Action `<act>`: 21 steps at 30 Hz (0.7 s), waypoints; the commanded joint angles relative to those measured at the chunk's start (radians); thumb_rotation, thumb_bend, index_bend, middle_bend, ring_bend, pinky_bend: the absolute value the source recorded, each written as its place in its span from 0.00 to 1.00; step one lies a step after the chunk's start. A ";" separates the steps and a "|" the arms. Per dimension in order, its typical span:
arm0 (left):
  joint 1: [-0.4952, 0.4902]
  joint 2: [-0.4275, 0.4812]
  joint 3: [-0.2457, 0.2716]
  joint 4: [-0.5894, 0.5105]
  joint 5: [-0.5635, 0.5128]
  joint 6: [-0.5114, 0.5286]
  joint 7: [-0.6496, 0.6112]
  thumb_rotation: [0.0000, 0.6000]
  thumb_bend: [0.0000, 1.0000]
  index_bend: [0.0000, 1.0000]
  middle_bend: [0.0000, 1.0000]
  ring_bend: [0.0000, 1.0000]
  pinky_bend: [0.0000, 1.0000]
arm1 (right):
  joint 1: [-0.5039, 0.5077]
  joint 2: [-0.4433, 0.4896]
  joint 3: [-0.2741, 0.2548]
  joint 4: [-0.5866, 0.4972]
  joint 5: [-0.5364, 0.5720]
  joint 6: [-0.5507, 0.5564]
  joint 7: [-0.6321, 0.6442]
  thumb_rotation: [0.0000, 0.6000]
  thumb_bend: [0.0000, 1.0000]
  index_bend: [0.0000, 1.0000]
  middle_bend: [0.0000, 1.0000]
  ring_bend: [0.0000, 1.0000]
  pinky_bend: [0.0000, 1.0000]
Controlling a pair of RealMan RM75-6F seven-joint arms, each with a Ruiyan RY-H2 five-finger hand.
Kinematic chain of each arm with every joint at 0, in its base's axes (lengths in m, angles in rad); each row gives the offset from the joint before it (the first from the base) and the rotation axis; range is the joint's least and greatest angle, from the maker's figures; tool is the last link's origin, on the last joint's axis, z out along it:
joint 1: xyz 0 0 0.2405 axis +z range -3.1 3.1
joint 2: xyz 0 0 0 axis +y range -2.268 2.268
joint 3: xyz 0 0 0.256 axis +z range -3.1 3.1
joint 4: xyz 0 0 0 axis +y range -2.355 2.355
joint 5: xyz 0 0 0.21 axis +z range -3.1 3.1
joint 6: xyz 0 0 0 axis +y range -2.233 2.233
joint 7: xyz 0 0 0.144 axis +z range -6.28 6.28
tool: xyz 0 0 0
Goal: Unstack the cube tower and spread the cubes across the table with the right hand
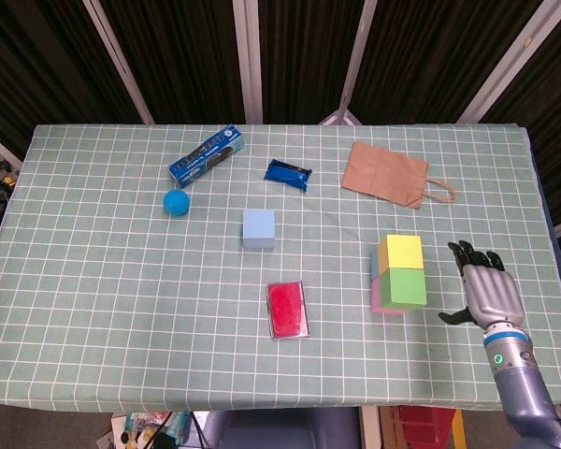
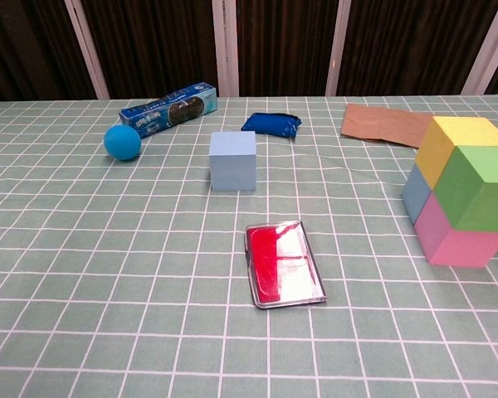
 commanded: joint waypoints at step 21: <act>0.000 0.007 0.001 -0.010 -0.009 -0.011 -0.002 1.00 0.32 0.10 0.00 0.00 0.01 | 0.108 -0.133 -0.015 0.095 0.134 0.011 -0.047 1.00 0.13 0.00 0.06 0.12 0.00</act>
